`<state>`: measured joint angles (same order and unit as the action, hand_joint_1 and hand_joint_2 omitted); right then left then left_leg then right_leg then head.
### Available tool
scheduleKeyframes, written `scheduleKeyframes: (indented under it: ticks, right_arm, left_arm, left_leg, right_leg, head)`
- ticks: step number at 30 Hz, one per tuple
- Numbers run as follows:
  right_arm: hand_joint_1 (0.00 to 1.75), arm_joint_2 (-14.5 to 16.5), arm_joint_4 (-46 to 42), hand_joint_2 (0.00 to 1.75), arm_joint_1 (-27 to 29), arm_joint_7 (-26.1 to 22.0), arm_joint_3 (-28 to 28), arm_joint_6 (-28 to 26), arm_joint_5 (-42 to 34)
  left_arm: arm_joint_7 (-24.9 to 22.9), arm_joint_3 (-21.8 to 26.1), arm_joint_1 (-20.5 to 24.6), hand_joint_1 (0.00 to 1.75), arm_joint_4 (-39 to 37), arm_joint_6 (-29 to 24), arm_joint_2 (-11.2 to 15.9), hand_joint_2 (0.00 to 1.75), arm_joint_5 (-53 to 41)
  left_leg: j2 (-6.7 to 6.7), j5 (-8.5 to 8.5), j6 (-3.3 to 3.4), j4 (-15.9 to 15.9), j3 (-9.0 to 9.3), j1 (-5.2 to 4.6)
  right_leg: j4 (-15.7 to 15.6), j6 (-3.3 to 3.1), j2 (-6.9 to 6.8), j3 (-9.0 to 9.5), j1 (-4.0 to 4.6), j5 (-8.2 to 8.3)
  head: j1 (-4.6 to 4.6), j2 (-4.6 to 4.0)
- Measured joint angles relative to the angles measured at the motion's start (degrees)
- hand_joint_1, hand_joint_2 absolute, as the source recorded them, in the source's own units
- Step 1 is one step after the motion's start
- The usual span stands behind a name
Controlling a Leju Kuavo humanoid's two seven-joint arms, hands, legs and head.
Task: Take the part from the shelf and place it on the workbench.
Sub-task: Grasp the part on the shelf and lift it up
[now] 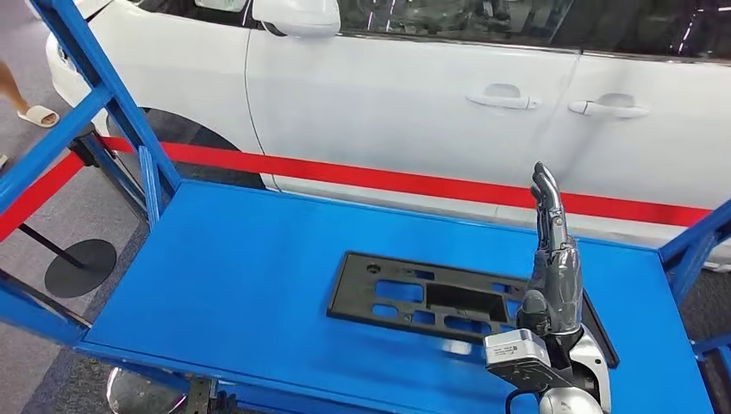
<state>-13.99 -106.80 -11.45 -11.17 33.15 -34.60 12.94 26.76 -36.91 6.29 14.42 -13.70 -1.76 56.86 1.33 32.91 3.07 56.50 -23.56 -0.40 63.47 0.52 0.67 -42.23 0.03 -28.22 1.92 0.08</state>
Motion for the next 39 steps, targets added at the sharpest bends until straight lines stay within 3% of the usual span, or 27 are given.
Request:
scheduleKeyframes:
  ticks: [1,2,3,5,7,9,10,11,12,15,17,19,21,22,24,26,27,28,30,32,36,37,39]
  right_arm:
    - [0.00,0.0,0.2,0.00,0.1,0.0,0.0,0.1,-0.2]
    - [0.00,-0.1,0.4,0.00,0.2,0.0,0.1,0.2,-0.4]
    - [0.00,-0.1,0.5,0.00,0.1,-0.1,0.1,0.3,-0.5]
    - [0.00,-0.1,0.5,0.00,-0.4,-0.3,0.2,0.3,-0.6]
    - [0.00,-0.1,0.6,0.00,-0.6,-0.4,0.2,0.3,-0.6]
    - [0.00,-0.1,0.8,0.00,-0.5,-0.5,0.2,0.3,-0.6]
    - [0.00,-0.1,0.9,0.00,-0.5,-0.5,0.2,0.3,-0.6]
    - [0.00,-0.1,0.9,0.00,-0.4,-0.5,0.2,0.3,-0.7]
    - [0.00,-0.1,1.0,0.00,-0.3,-0.5,0.2,0.3,-0.7]
    - [0.00,-0.1,1.2,0.00,-0.1,-0.5,0.2,0.3,-0.8]
    - [0.00,-0.1,1.3,0.00,0.0,-0.5,0.2,0.2,-0.8]
    - [0.00,-0.1,1.3,0.00,0.2,-0.6,0.3,0.1,-0.7]
    - [0.00,-0.1,1.3,0.00,0.4,-0.7,0.3,0.1,-0.6]
    - [0.00,-0.1,1.4,0.00,0.5,-0.7,0.3,0.1,-0.6]
    - [0.00,-0.2,1.4,0.00,0.6,-0.9,0.3,0.1,-0.6]
    - [0.00,-0.2,1.4,0.00,0.8,-1.0,0.3,0.1,-0.7]
    - [0.00,-0.2,1.4,0.00,0.9,-1.1,0.3,0.1,-0.8]
    - [0.00,-0.2,1.4,0.00,1.0,-1.1,0.3,0.0,-0.8]
    - [0.00,-0.2,1.4,0.00,1.0,-1.2,0.3,0.0,-0.8]
    - [0.00,-0.2,1.4,0.00,1.0,-1.3,0.3,0.0,-0.8]
    - [0.00,-0.2,1.5,0.00,1.1,-1.5,0.3,-0.1,-0.8]
    - [0.00,-0.2,1.5,0.00,1.1,-1.5,0.3,-0.1,-0.8]
    - [0.00,-0.2,1.7,0.00,1.1,-1.6,0.3,-0.1,-0.8]
  left_arm:
    - [-0.1,-0.2,0.0,0.00,0.0,0.0,-0.1,0.00,-0.1]
    - [-0.2,-0.3,0.0,0.00,-0.1,-0.1,-0.2,0.00,-0.2]
    - [-0.3,-0.4,0.3,0.00,-0.1,-0.2,-0.2,0.00,-0.2]
    - [-0.4,-0.6,0.7,0.00,-0.1,-0.4,-0.2,0.00,-0.4]
    - [-0.4,-0.6,0.9,0.00,-0.1,-0.5,-0.2,0.00,-0.4]
    - [-0.5,-0.7,0.7,0.00,-0.1,-0.7,-0.2,0.00,-0.5]
    - [-0.5,-0.7,0.5,0.00,-0.1,-0.9,-0.2,0.00,-0.5]
    - [-0.5,-0.7,0.3,0.00,-0.1,-1.1,-0.2,0.00,-0.5]
    - [-0.5,-0.7,0.2,0.00,-0.2,-1.2,-0.1,0.00,-0.5]
    - [-0.5,-0.7,0.1,0.00,-0.2,-1.1,0.0,0.00,-0.7]
    - [-0.5,-0.8,0.2,0.00,-0.1,-0.8,0.0,0.00,-0.8]
    - [-0.6,-1.0,0.3,0.00,-0.1,-0.5,0.0,0.00,-0.9]
    - [-0.7,-1.2,0.3,0.00,-0.1,-0.1,0.0,0.00,-0.9]
    - [-0.7,-1.3,0.3,0.00,-0.1,0.1,0.0,0.00,-0.9]
    - [-0.7,-1.6,0.5,0.00,-0.1,0.4,0.0,0.00,-0.9]
    - [-0.7,-1.9,0.5,0.00,-0.1,0.6,0.1,0.00,-0.8]
    - [-0.6,-1.9,0.5,0.00,-0.1,0.8,0.1,0.00,-0.7]
    - [-0.6,-2.0,0.6,0.00,-0.1,1.0,0.1,0.00,-0.7]
    - [-0.6,-2.1,0.6,0.00,-0.1,1.1,0.1,0.00,-0.6]
    - [-0.7,-2.2,0.8,0.00,-0.1,1.2,0.1,0.00,-0.6]
    - [-0.7,-2.6,0.9,0.00,-0.2,1.3,0.4,0.00,-0.4]
    - [-0.7,-2.7,0.8,0.00,-0.2,1.3,0.5,0.00,-0.4]
    - [-0.8,-2.9,0.8,0.00,-0.2,1.2,0.6,0.00,-0.3]
  left_leg:
    - [0.14,1.25,-0.25,0.0,1.13,-0.08]
    - [0.22,2.23,-0.58,0.0,1.96,-0.05]
    - [0.23,2.45,-0.96,0.4,2.37,-0.01]
    - [0.05,0.77,-1.69,3.2,0.70,0.11]
    - [-0.23,-0.23,-2.41,9.0,-3.27,0.19]
    - [-0.44,2.77,-3.10,13.6,-7.70,0.58]
    - [-0.49,4.58,-3.41,14.8,-9.73,0.84]
    - [-0.57,5.31,-3.71,14.8,-11.25,1.07]
    - [-0.66,4.49,-3.99,13.4,-12.09,1.30]
    - [-0.94,-3.68,-4.43,3.6,-10.84,1.69]
    - [-0.98,-5.03,-3.78,0.8,-10.40,1.39]
    - [-0.94,-5.01,-2.67,1.0,-10.46,1.20]
    - [-1.04,-6.71,-1.67,0.6,-10.08,1.43]
    - [-1.13,-7.33,-1.23,0.4,-10.05,1.54]
    - [-1.28,-8.09,-0.68,0.4,-10.45,1.42]
    - [-1.36,-8.60,-0.57,0.5,-11.20,1.27]
    - [-1.38,-8.80,-0.65,0.6,-11.55,1.24]
    - [-1.38,-8.98,-0.78,0.7,-11.88,1.24]
    - [-1.35,-9.23,-1.18,1.2,-12.45,1.24]
    - [-1.26,-9.47,-1.78,1.8,-12.87,1.12]
    - [-1.05,-9.97,-3.25,2.0,-13.58,1.05]
    - [-1.02,-8.86,-3.52,3.1,-14.23,1.08]
    - [-1.06,-4.32,-3.90,8.4,-16.36,1.24]
  right_leg:
    - [-2.3,-0.65,0.19,-0.30,0.38,5.51]
    - [-3.7,-1.24,0.43,-0.42,0.73,9.47]
    - [-4.0,-1.68,0.69,-0.39,0.97,10.58]
    - [-4.8,-2.38,0.83,0.64,0.82,9.62]
    - [-6.4,-2.81,0.77,2.19,0.32,9.11]
    - [-7.2,-2.89,0.78,3.44,0.00,8.41]
    - [-7.3,-2.79,0.82,3.81,-0.12,8.08]
    - [-7.4,-2.61,0.88,4.09,-0.23,7.76]
    - [-7.3,-2.40,0.92,4.31,-0.36,7.52]
    - [-6.9,-1.69,0.96,4.76,-0.72,7.14]
    - [-6.6,-0.92,0.98,4.84,-0.73,6.86]
    - [-6.6,0.03,0.96,5.04,-0.63,6.42]
    - [-5.4,0.69,0.59,4.97,-0.64,5.11]
    - [-3.6,0.87,0.34,4.42,-0.66,3.41]
    - [3.3,1.07,-0.04,2.28,-0.76,-1.94]
    - [9.8,1.26,-0.07,0.81,-0.83,-5.66]
    - [10.3,1.33,-0.08,1.44,-0.89,-5.88]
    - [8.5,1.38,-0.10,3.25,-0.98,-5.12]
    - [0.7,1.37,-0.23,8.86,-1.22,-2.83]
    - [-4.4,1.02,-0.25,12.15,-1.11,-1.31]
    - [-5.1,-0.49,-0.23,11.48,-1.01,-0.11]
    - [-5.2,-0.90,-0.29,11.10,-1.14,0.35]
    - [-5.3,-1.53,-0.47,10.24,-1.13,1.17]
  head:
    - [0.15,0.00]
    - [0.33,0.00]
    - [0.50,0.00]
    - [0.60,0.01]
    - [0.81,0.01]
    - [0.99,0.01]
    - [0.99,0.01]
    - [1.01,0.01]
    - [1.01,0.01]
    - [1.00,0.01]
    - [1.03,0.01]
    - [1.00,0.01]
    - [0.84,0.01]
    - [0.67,0.01]
    - [0.44,0.01]
    - [0.42,0.01]
    - [0.41,0.01]
    - [0.41,0.01]
    - [0.40,0.01]
    - [0.46,0.01]
    - [0.53,0.01]
    - [0.59,0.01]
    - [0.77,0.01]
